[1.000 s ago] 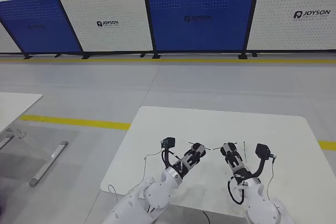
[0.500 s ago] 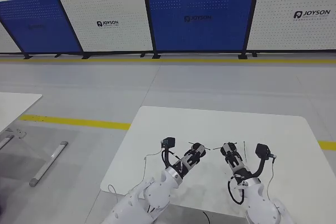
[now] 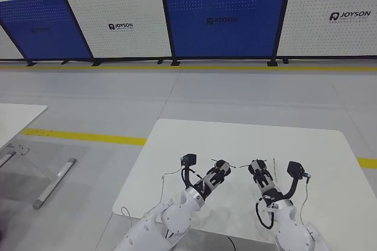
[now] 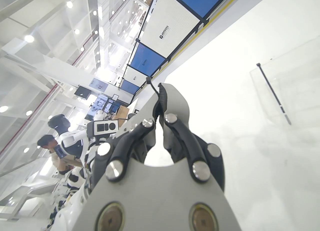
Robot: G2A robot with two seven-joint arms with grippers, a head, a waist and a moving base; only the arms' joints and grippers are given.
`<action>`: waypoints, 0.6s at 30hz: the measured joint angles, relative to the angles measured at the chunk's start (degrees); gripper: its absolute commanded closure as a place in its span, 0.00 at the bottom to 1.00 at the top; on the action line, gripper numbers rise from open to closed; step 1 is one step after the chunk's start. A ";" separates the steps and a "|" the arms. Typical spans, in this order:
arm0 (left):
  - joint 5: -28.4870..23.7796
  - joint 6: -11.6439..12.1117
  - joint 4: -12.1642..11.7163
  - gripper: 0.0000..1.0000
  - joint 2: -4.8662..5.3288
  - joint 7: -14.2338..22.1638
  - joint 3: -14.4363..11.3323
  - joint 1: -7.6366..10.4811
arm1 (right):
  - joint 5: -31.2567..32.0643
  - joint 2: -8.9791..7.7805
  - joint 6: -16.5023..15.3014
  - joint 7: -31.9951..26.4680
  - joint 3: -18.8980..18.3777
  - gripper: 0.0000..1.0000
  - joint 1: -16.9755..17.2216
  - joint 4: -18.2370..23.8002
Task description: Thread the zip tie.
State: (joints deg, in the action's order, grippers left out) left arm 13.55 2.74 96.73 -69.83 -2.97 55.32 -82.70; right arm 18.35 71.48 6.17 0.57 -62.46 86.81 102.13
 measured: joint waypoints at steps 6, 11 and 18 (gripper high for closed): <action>1.60 -0.32 0.03 1.00 -0.08 -0.88 0.05 -0.06 | 0.88 0.36 0.61 1.17 0.92 1.00 0.46 0.42; 1.57 -0.32 0.03 1.00 -0.08 -0.87 0.05 -0.05 | 0.87 0.35 0.60 1.15 0.90 1.00 0.46 0.42; 1.57 -0.32 0.03 1.00 -0.08 -0.87 0.05 -0.05 | 0.49 0.48 0.04 1.30 0.73 1.00 0.45 0.16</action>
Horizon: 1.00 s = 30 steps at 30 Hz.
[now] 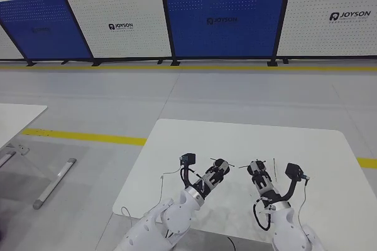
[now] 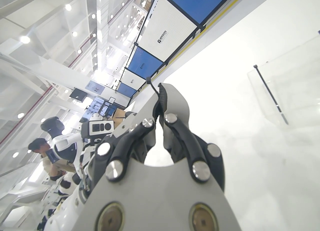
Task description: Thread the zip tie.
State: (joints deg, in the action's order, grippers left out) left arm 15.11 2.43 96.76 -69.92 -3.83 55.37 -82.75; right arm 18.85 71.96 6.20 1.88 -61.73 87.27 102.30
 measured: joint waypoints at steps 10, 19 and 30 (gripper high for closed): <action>0.00 0.00 0.00 1.00 0.00 0.00 0.00 0.00 | -0.95 0.68 -0.59 -0.81 0.43 1.00 -1.42 -1.76; 0.00 0.00 0.00 1.00 0.00 0.00 0.00 0.00 | -0.29 1.07 -1.01 -1.80 0.58 1.00 -1.86 -2.42; 0.00 0.00 0.00 1.00 0.00 0.00 0.00 0.00 | 1.00 1.43 -0.89 -1.79 0.30 1.00 -1.76 -2.10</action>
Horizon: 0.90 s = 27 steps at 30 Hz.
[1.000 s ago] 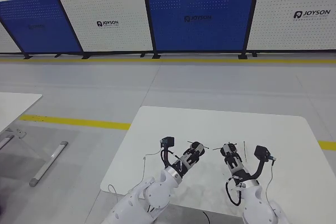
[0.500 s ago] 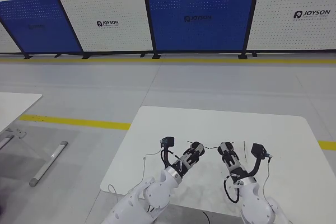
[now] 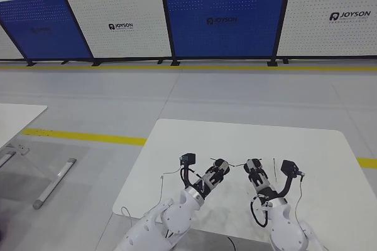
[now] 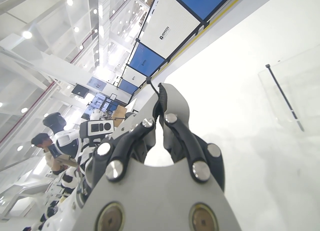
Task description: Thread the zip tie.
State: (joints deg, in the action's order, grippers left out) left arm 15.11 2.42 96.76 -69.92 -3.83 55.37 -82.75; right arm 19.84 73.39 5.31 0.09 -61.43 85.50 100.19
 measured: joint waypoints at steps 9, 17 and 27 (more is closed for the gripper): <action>0.00 0.00 0.00 1.00 0.00 0.00 0.00 0.00 | 0.25 0.27 0.59 -1.89 -0.03 1.00 -0.15 0.13; 0.00 0.00 0.00 1.00 0.00 0.00 0.00 0.00 | 0.58 0.75 0.67 -0.86 0.35 1.00 -0.85 -0.86; 0.00 0.00 0.00 1.00 0.00 0.00 0.00 0.00 | 0.32 0.96 0.22 -1.28 -0.47 1.00 -0.06 -0.19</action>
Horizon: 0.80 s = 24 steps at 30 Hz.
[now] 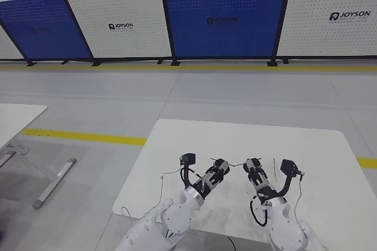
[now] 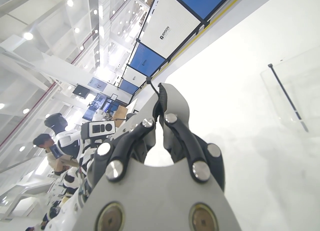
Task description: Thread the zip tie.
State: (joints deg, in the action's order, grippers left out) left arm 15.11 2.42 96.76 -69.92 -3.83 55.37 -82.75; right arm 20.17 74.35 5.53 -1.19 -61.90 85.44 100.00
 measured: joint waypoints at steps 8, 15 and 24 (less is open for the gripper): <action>0.00 0.00 0.00 1.00 0.00 0.00 0.00 0.00 | -0.32 0.47 0.40 -0.24 0.55 1.00 -0.86 -1.28; 0.00 0.00 0.00 1.00 0.00 0.00 0.00 0.00 | -0.53 0.90 0.28 -0.30 1.34 1.00 -1.33 -2.05; 0.00 0.00 0.00 1.00 0.00 0.00 0.00 0.00 | -6.31 1.65 -6.62 2.80 1.19 1.00 -1.08 -4.19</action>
State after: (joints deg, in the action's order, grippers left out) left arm 15.11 2.42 96.76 -69.92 -3.83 55.37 -82.75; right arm 13.86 76.00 -1.09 1.61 -60.72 84.36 95.81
